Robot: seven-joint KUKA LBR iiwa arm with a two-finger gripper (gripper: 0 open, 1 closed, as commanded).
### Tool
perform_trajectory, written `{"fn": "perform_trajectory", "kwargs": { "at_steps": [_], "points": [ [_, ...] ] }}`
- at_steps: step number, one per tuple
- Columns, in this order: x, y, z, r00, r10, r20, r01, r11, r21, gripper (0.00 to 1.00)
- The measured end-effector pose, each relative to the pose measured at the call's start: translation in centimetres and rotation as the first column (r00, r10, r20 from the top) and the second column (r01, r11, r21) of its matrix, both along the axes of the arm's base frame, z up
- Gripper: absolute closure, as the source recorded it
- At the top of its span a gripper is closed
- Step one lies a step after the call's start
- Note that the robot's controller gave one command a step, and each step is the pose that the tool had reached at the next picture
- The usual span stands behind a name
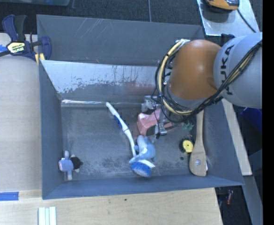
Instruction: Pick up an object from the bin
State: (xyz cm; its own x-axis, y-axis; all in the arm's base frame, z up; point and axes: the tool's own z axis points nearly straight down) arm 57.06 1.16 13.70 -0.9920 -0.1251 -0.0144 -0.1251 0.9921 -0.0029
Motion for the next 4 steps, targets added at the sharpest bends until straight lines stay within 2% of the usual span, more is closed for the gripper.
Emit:
{"fn": "perform_trajectory", "kwargs": {
  "at_steps": [1,2,3,4],
  "points": [
    [0.5,0.5,9.9,1.000,0.022,-0.002,-0.022,1.000,0.001,0.00],
    [2.2,0.6,13.8,1.000,0.013,-0.005,-0.013,1.000,0.001,0.00],
    [-1.9,1.1,4.1,0.997,0.081,-0.005,-0.081,0.997,0.000,0.00],
    [-1.1,0.9,9.4,0.999,-0.042,0.017,0.042,0.999,0.003,0.00]
  ]
}}
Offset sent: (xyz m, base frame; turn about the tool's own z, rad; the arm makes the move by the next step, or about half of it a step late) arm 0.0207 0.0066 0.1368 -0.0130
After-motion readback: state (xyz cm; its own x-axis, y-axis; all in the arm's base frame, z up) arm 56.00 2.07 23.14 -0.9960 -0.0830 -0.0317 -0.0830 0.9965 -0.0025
